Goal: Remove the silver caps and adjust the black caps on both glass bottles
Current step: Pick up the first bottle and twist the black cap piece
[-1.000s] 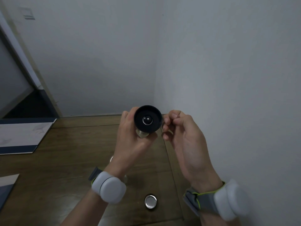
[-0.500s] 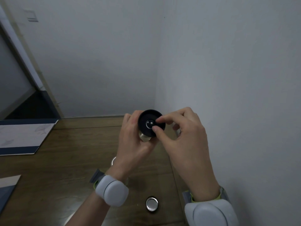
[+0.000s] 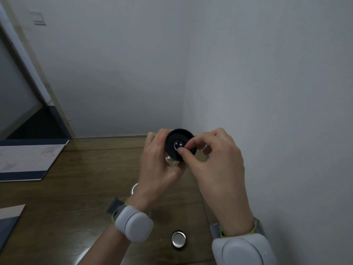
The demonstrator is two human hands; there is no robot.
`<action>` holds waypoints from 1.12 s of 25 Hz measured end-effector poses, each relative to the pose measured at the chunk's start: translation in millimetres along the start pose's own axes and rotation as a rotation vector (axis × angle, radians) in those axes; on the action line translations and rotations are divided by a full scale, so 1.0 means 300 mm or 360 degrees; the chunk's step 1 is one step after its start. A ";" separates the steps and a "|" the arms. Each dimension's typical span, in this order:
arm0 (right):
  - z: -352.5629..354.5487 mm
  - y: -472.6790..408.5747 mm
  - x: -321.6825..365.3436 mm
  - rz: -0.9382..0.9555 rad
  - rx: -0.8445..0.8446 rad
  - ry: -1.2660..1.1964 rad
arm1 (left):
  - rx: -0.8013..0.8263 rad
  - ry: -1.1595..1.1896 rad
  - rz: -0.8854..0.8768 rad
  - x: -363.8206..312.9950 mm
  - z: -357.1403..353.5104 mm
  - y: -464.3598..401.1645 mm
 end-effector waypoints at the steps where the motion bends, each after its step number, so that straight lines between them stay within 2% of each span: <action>1: 0.001 0.001 -0.001 -0.0012 -0.0006 0.0007 | 0.0001 -0.0006 -0.0001 -0.001 0.000 0.000; 13: 0.014 0.006 0.000 -0.0062 0.0012 -0.0032 | -0.0011 -0.0059 -0.0064 -0.007 -0.001 0.006; 28: -0.015 0.049 0.006 -0.0309 -0.0110 -0.0070 | -0.0135 -0.0101 -0.0026 -0.020 0.014 0.020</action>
Point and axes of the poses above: each hand's wrist, its own y-axis away from the middle knuckle, its own z-axis out of the back of the hand, x = y × z, the point moved 7 cm from there along -y, towards the middle knuckle, and after that the axes turned 9 degrees about -x, right-handed, at the moved point
